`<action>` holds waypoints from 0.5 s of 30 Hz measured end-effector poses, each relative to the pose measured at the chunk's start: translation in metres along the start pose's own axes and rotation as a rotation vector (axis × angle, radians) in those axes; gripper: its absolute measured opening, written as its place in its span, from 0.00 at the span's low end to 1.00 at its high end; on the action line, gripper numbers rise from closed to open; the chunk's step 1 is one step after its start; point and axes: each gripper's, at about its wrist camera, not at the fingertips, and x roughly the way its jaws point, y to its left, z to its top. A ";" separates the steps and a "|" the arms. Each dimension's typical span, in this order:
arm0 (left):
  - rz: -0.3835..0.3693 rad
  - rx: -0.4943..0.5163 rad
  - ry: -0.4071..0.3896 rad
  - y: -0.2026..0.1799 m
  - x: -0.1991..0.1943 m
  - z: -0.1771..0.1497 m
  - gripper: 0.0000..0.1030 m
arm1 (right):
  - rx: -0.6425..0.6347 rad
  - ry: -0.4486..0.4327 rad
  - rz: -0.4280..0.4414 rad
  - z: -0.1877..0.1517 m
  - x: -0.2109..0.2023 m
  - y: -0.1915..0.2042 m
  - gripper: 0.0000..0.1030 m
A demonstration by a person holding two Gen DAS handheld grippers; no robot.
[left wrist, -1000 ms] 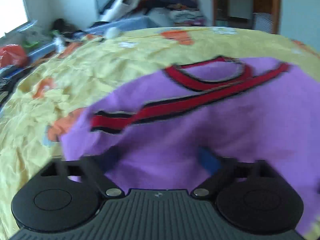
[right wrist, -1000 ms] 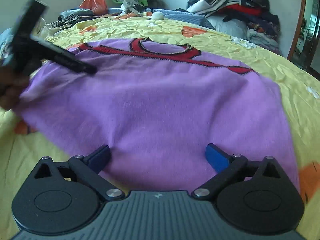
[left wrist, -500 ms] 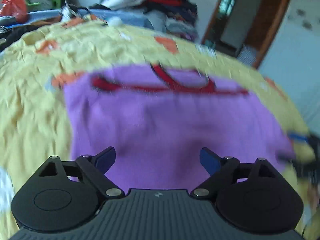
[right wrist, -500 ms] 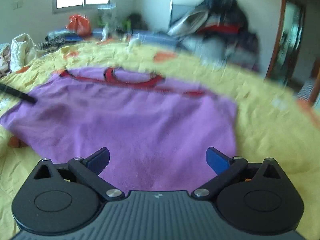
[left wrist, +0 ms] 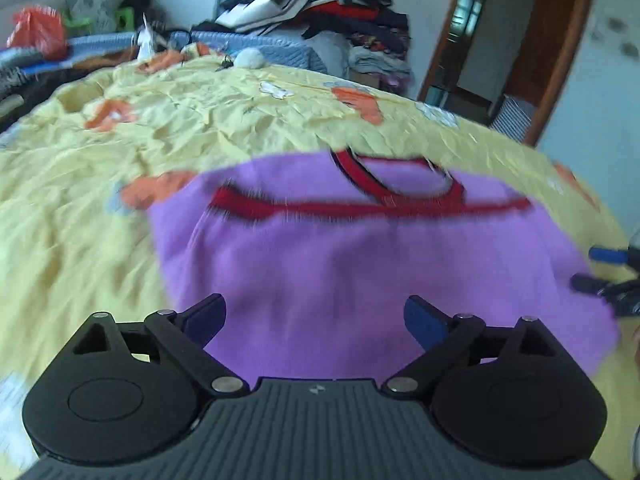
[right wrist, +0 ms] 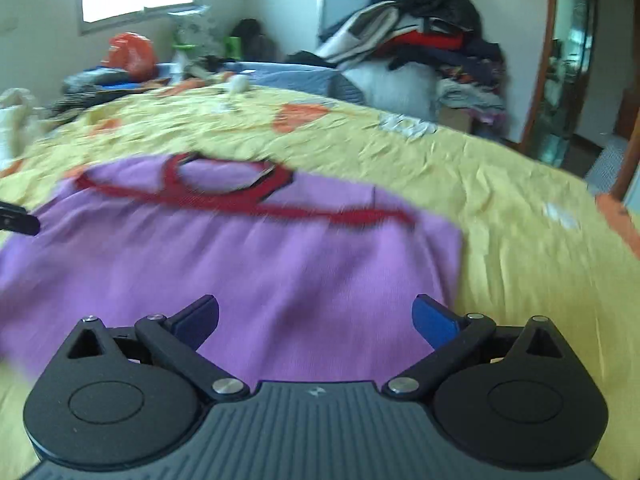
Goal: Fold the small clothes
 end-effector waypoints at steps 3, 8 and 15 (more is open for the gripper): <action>0.036 0.011 0.019 -0.004 0.047 0.030 0.90 | 0.050 0.048 0.048 0.029 0.052 0.001 1.00; 0.195 0.038 0.035 0.005 0.090 0.036 1.00 | 0.028 0.112 0.012 0.040 0.095 -0.010 1.00; 0.227 0.012 -0.005 0.023 0.084 0.033 1.00 | 0.099 0.111 -0.045 0.038 0.088 -0.040 1.00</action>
